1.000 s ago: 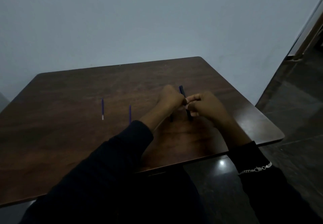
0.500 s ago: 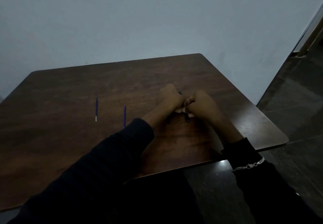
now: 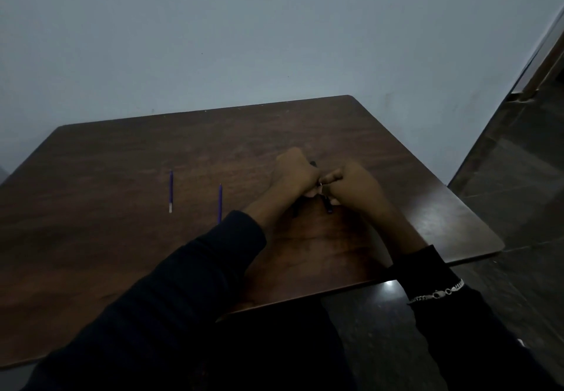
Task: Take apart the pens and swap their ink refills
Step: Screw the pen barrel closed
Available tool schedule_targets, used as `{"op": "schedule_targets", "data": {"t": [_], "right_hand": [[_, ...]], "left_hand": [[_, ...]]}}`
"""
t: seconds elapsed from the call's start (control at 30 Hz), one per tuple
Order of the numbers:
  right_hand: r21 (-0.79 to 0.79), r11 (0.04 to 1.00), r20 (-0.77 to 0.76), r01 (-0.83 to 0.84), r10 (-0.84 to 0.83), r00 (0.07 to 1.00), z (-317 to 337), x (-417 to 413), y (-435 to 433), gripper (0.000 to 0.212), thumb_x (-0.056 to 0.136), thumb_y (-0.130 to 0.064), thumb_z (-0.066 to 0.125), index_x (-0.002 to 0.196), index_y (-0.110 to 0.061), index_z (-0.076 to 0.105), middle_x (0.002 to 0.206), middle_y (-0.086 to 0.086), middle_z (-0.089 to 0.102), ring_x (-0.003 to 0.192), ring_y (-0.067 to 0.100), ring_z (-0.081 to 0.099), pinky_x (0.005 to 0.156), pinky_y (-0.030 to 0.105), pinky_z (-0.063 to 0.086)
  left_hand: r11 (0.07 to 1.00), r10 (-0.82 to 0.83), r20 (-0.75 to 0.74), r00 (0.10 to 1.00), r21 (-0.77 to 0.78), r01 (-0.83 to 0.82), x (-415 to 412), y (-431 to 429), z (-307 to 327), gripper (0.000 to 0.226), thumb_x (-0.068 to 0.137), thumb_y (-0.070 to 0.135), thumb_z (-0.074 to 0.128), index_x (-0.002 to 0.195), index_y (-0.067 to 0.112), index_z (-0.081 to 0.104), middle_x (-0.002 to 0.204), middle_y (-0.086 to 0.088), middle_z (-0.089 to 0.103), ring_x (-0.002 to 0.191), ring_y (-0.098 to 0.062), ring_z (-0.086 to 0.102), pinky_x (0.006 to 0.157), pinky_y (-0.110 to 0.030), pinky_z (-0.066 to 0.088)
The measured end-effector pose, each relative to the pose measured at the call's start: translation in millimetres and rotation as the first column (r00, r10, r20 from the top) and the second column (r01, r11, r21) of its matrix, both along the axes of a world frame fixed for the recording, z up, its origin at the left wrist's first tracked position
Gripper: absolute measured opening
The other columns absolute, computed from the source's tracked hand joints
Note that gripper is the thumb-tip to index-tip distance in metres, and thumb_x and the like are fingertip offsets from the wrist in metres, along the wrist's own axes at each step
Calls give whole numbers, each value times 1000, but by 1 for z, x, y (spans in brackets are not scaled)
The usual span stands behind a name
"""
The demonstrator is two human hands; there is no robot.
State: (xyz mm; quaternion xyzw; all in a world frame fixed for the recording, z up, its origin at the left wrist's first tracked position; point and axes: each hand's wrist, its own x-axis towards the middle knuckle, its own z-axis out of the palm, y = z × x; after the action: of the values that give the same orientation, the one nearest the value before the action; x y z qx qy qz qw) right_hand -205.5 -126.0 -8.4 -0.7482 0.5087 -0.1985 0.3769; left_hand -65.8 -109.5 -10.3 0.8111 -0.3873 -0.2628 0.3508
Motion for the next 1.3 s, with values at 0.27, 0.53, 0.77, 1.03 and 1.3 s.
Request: {"op": "schedule_targets", "data": {"t": [0.27,0.53,0.77,1.03,1.3], "right_hand": [[-289,954,-7,84,-90,996,12,5,14,20,86,-25,79,92,-6,76,81,8,69,72,18,63,68,29,53],[-127,990,-207,-64,37,978,27,52,36,25,87,-30,79,85,-8,68,86,11,72,80,23,71,73,34,60],[-139,986,-348,-87,34,937,23,86,32,18,89,-14,71,82,-5,57,101,19,70,99,33,71,83,44,62],[-84,996,-163,-19,5,987,10,78,33,22,80,-21,80,84,-2,69,78,15,74,72,24,77,68,46,66],[-276,961,254,-1,74,964,6,53,95,18,87,-30,77,84,-13,72,68,-1,72,63,13,72,62,38,63]], "left_hand": [[995,60,-62,996,-71,-64,28,46,21,15,94,15,77,87,2,74,63,-5,75,56,-12,75,68,-35,68],[984,147,-246,958,-61,-167,49,80,14,12,99,4,66,90,0,72,82,-12,74,66,-18,74,68,-34,68],[975,156,-314,937,-100,-196,54,89,4,16,100,-3,54,95,-9,68,75,-20,71,62,-27,72,74,-42,66],[970,85,-408,909,-176,-170,56,110,8,20,101,6,64,83,-1,69,81,-19,73,64,-22,73,56,-28,63],[930,-167,-307,937,-365,46,54,154,17,26,99,25,69,102,0,78,96,-17,80,73,-8,73,67,-20,61]]}}
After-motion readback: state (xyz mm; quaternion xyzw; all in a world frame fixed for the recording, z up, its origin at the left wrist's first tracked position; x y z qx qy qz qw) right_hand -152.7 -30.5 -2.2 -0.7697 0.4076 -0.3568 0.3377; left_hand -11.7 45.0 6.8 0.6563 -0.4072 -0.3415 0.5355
